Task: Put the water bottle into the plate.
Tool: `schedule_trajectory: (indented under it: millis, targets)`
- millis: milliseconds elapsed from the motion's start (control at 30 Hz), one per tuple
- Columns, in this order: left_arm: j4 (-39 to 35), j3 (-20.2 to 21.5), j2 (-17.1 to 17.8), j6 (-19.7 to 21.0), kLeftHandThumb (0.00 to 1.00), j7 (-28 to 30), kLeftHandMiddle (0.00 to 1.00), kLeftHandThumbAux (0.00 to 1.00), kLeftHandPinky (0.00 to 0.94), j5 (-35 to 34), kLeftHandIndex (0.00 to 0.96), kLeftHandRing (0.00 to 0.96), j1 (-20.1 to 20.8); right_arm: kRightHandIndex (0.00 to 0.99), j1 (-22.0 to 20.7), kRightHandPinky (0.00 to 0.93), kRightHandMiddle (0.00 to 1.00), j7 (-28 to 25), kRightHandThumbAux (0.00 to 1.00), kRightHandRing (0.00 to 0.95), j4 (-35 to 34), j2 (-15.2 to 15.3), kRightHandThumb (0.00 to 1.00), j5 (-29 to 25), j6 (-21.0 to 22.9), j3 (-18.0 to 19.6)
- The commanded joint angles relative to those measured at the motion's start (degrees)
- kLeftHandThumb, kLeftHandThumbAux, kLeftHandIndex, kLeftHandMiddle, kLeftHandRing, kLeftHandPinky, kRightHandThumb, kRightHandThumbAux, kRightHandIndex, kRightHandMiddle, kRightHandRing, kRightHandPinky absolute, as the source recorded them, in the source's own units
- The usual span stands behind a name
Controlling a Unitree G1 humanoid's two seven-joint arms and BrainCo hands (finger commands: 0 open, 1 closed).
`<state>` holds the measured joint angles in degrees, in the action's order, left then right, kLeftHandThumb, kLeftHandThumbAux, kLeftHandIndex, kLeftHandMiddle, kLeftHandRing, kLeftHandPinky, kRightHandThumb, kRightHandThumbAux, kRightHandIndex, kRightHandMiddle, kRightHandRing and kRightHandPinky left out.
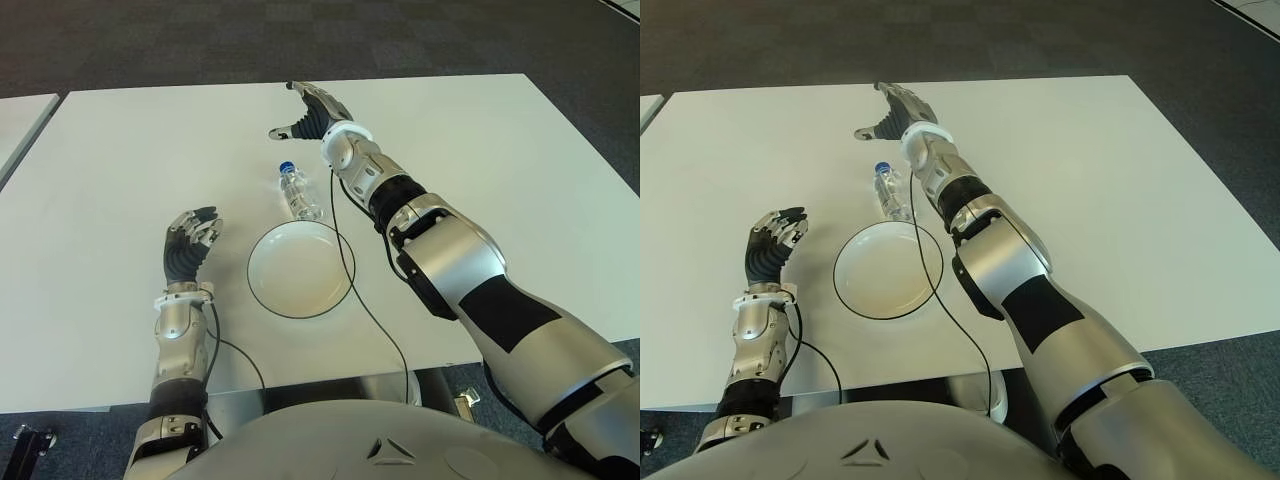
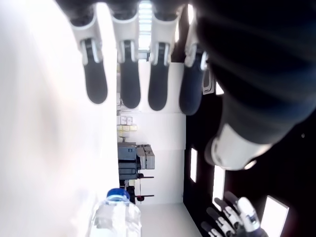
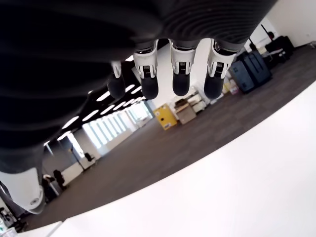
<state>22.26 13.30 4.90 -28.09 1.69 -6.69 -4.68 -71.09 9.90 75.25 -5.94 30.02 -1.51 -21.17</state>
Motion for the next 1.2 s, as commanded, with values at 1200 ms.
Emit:
schedule_trajectory:
  millis: [1200]
  targets:
    - [-7.2,-0.3,-1.3,2.7,0.698,-1.1,0.332,0.725,0.366,-0.4,0.411,0.341,-6.3,0.006,2.1,0.005,0.0,-6.3,0.415,0.0,2.7,-9.5,0.224,-3.3,19.4,2.6]
